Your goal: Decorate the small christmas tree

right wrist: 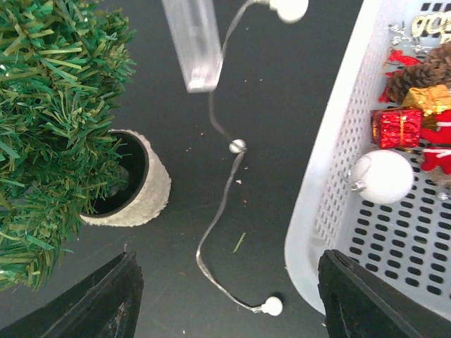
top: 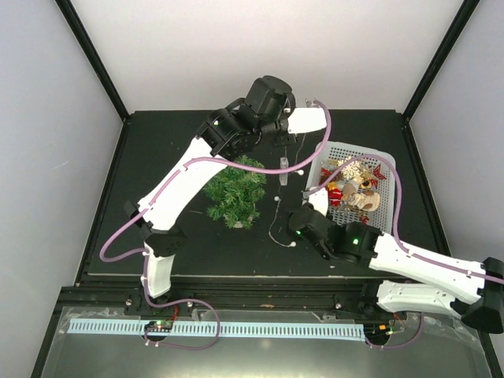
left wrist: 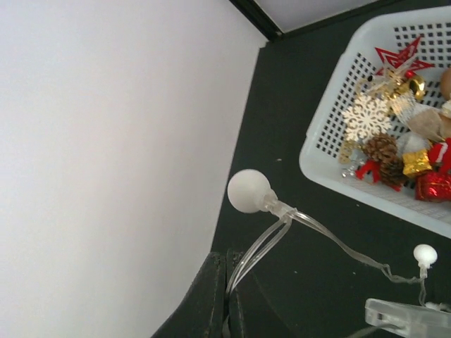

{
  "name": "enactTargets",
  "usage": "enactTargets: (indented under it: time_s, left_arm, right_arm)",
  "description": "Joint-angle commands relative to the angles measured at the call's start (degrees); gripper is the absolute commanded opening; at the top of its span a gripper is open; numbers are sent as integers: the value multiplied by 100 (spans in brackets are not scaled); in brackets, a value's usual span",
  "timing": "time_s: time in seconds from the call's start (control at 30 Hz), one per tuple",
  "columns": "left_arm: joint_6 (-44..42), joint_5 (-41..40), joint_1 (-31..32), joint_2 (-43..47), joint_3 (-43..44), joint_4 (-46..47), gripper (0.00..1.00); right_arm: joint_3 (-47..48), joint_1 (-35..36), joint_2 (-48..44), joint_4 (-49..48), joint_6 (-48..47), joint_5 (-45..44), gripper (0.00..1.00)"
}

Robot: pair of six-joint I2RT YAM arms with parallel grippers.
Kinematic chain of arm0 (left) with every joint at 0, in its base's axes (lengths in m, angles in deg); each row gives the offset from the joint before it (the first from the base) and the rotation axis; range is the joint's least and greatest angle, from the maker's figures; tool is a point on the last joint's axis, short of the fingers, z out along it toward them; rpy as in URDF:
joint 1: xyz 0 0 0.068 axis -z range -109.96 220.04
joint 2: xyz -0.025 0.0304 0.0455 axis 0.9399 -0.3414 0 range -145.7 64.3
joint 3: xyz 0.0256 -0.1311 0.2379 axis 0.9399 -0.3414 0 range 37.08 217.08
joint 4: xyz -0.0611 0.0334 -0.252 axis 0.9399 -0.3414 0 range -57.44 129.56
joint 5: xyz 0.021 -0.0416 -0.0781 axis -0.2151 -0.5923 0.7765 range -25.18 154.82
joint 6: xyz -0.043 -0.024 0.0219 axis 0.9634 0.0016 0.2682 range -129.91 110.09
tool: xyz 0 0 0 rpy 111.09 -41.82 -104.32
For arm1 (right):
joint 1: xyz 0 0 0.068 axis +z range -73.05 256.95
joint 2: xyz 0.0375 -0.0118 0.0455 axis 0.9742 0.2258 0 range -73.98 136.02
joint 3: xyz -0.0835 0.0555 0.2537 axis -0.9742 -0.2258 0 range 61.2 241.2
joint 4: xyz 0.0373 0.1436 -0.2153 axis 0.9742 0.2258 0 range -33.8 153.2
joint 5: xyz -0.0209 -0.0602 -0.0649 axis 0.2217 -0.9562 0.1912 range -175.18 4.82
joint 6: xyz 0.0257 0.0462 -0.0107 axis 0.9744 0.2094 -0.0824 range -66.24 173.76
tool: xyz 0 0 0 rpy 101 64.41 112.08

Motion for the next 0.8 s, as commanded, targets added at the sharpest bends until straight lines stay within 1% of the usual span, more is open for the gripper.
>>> enactTargets:
  time_s: [0.0,0.1,0.23,0.37,0.53,0.77]
  left_arm:
    - [-191,-285,-10,243,215,413,2]
    - [-278,-344,8,298,215,468,2]
    - [-368,-400,59,353,215,506,1]
    - [-458,-472,144,419,206,547,2]
    - [-585,-593,289,508,207,565,1]
    - [-733,-761,441,626,198,587,2]
  right_arm:
    - [-30,-119,323,-690,-235,203,70]
    - [-57,-232,592,-1025,-443,308,71]
    - [-72,-428,851,-1419,-770,445,76]
    - [-31,-727,1115,-1632,-989,576,78]
    - [151,-1104,1497,-1597,-1084,635,78]
    - [310,-1256,1803,-1595,-1194,601,78]
